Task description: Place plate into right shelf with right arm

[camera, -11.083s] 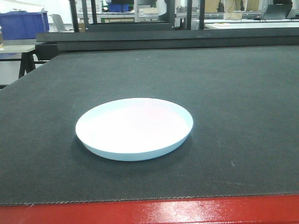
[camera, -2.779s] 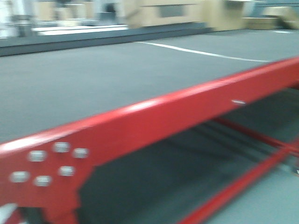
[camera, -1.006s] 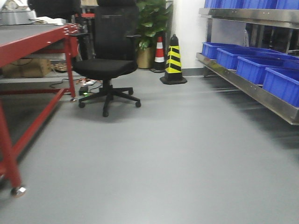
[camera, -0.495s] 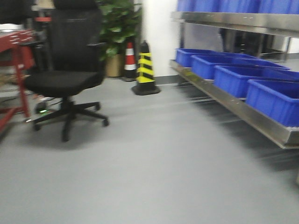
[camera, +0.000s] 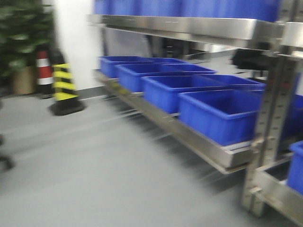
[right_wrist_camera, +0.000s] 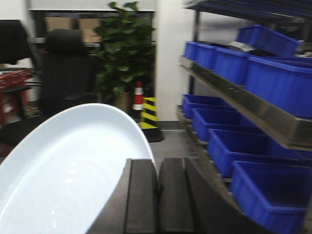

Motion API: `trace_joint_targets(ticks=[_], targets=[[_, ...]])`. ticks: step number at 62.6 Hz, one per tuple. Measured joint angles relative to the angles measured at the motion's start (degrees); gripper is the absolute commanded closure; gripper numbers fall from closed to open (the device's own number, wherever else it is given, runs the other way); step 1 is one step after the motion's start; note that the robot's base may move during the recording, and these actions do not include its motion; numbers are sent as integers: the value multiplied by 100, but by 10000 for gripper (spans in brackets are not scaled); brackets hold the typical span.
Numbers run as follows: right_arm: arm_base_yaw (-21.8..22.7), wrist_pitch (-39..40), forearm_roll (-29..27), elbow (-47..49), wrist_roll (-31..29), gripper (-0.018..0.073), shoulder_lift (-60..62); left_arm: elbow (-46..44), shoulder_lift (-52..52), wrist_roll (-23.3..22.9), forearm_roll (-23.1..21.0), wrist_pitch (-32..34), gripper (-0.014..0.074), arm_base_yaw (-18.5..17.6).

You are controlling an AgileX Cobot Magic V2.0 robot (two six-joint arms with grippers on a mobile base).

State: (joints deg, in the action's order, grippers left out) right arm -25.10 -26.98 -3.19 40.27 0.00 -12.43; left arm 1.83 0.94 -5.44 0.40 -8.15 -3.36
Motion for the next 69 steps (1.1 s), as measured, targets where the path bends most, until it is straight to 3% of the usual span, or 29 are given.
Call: trace_joint_targets(ticks=[69], targets=[[0,0,0,0,0,503,0,0,0,0,0,0,643,0]])
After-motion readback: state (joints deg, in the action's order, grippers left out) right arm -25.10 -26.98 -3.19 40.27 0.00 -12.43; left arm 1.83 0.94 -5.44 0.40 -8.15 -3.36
